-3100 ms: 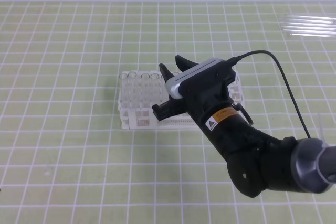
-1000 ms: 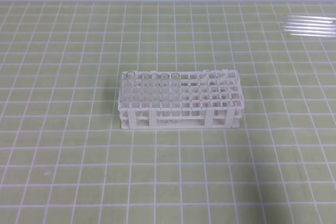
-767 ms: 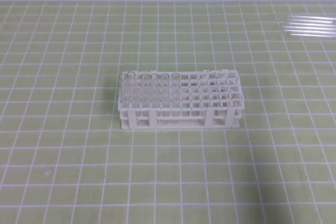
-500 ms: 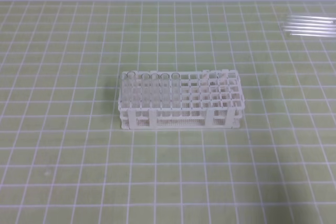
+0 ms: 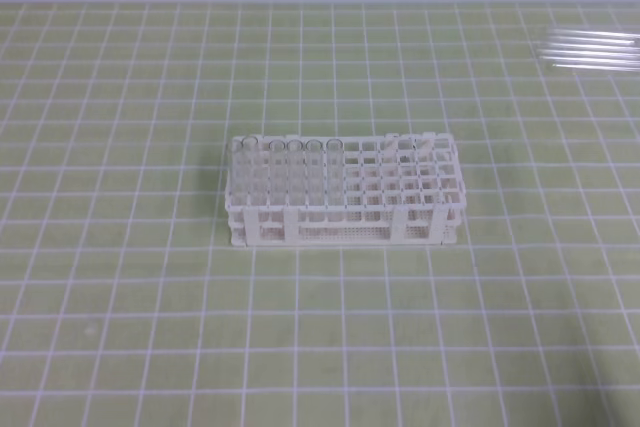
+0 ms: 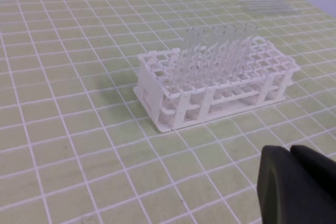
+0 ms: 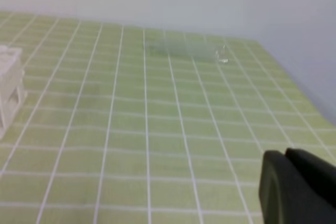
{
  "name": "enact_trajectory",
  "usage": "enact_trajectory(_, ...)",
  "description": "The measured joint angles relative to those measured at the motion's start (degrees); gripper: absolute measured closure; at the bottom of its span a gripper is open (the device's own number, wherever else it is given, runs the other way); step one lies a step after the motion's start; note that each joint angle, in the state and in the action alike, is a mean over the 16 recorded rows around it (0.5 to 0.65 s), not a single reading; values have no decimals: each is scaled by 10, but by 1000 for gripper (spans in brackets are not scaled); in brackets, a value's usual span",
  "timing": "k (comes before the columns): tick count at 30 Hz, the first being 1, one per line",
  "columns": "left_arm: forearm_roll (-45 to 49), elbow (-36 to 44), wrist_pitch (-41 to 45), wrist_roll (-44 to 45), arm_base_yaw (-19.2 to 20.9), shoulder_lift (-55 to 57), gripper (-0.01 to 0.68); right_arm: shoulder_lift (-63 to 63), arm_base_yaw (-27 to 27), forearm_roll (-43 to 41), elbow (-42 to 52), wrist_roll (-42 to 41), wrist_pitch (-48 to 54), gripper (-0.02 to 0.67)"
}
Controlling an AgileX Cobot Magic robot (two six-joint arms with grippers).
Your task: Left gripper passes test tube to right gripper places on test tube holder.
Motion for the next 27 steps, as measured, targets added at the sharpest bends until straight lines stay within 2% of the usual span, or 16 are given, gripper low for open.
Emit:
enact_trajectory(5, 0, 0, 0, 0, 0, 0, 671, -3, 21, 25, 1, 0, 24, 665)
enact_trajectory(18, 0, 0, 0, 0, 0, 0, 671, -3, 118, 88, 2, 0, 39, 665)
enact_trajectory(27, 0, 0, 0, 0, 0, 0, 671, -3, 127, 89, 2, 0, 38, 665)
